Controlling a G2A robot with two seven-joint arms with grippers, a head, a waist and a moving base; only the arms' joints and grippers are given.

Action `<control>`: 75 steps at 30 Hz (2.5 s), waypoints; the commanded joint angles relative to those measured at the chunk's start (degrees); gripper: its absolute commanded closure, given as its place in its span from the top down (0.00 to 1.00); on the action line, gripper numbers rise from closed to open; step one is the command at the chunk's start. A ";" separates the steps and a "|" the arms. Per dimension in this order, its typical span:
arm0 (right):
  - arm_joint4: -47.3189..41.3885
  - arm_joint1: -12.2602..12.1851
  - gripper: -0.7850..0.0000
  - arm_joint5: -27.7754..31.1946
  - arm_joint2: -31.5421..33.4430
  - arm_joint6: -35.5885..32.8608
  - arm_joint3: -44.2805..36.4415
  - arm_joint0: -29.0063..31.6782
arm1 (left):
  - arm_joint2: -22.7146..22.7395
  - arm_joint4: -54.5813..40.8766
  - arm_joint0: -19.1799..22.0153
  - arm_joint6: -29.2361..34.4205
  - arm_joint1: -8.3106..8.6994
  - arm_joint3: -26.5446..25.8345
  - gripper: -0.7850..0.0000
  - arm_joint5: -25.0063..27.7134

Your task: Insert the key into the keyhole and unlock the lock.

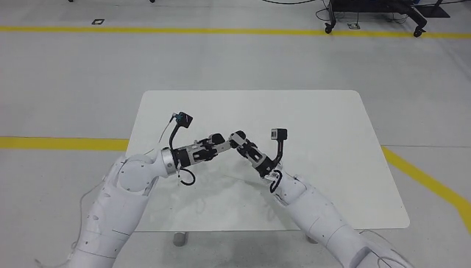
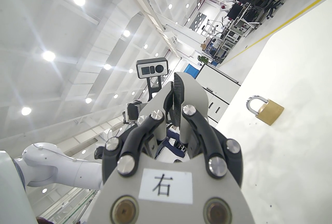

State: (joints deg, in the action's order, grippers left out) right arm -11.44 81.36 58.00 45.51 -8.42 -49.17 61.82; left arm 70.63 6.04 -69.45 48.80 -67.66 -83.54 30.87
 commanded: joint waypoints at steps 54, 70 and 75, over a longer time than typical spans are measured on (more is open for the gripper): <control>28.89 0.11 1.00 -3.45 9.81 -3.78 -2.87 2.09 | -0.33 -0.06 -0.15 -4.83 1.57 -0.52 0.00 -4.02; 15.65 -5.03 0.56 0.00 13.88 -26.24 -8.66 5.41 | -3.46 0.87 2.16 6.71 2.55 0.31 0.00 3.41; 5.93 -5.55 0.40 0.00 12.86 -31.48 -9.15 5.11 | -3.78 0.72 2.36 7.26 2.85 0.52 0.00 4.37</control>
State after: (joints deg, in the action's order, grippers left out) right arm -3.08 75.91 58.00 58.56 -38.77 -58.26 67.00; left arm 66.91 6.82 -67.13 56.04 -64.88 -83.05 35.20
